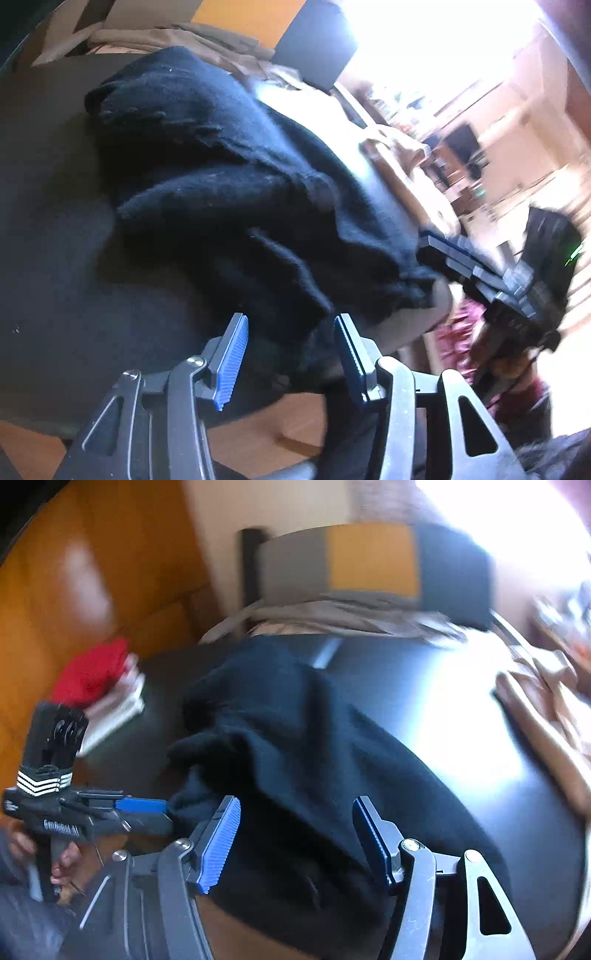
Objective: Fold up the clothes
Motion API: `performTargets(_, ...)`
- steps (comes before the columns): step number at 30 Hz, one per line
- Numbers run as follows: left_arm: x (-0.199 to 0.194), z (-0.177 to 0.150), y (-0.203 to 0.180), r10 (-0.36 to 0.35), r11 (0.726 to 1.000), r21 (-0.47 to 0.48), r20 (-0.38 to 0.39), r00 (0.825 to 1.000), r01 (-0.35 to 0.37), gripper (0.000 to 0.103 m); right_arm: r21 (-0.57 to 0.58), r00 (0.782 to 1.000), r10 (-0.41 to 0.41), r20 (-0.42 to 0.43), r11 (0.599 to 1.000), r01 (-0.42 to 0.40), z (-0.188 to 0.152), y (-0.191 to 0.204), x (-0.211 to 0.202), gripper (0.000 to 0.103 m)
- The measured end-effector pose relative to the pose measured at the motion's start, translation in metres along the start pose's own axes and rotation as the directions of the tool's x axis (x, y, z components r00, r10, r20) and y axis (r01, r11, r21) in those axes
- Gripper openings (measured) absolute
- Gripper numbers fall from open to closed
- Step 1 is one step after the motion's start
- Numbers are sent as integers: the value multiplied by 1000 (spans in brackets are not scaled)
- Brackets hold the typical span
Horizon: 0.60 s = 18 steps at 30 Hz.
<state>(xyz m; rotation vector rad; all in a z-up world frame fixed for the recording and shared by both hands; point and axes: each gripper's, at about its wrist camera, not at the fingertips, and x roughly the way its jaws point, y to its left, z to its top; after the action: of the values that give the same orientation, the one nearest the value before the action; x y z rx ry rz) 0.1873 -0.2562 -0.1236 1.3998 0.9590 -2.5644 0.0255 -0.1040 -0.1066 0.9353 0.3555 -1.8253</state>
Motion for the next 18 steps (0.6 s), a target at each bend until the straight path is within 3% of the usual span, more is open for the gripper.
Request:
performTargets(3,-9,-4,14,-43,998,-41,8,999,44,46,-102,997,42,-67,994,-49,30,19,40,64)
performTargets(5,-17,-9,29,-32,996,-79,22,999,34,46,-154,989,53,-139,985,-74,45,33,70,65)
performTargets(7,-26,-15,47,-6,992,-127,34,999,10,46,-246,977,11,-211,967,-65,53,52,97,64)
performTargets(8,-29,-19,57,-2,988,-155,41,999,8,46,-312,977,-23,-214,949,-46,53,64,102,56)
performTargets(9,-33,-22,66,0,983,-184,48,999,9,46,-377,975,-58,-214,926,-28,54,75,107,33)
performTargets(10,-37,-25,73,-11,979,-204,63,998,23,46,-427,974,-82,-211,904,-17,55,85,109,26)
performTargets(14,-42,-25,83,-15,974,-224,105,994,38,46,-518,981,-135,-141,854,43,66,107,97,19)
performTargets(18,-37,-13,76,-29,979,-196,102,994,48,46,-406,993,-116,-13,908,100,99,88,54,18)
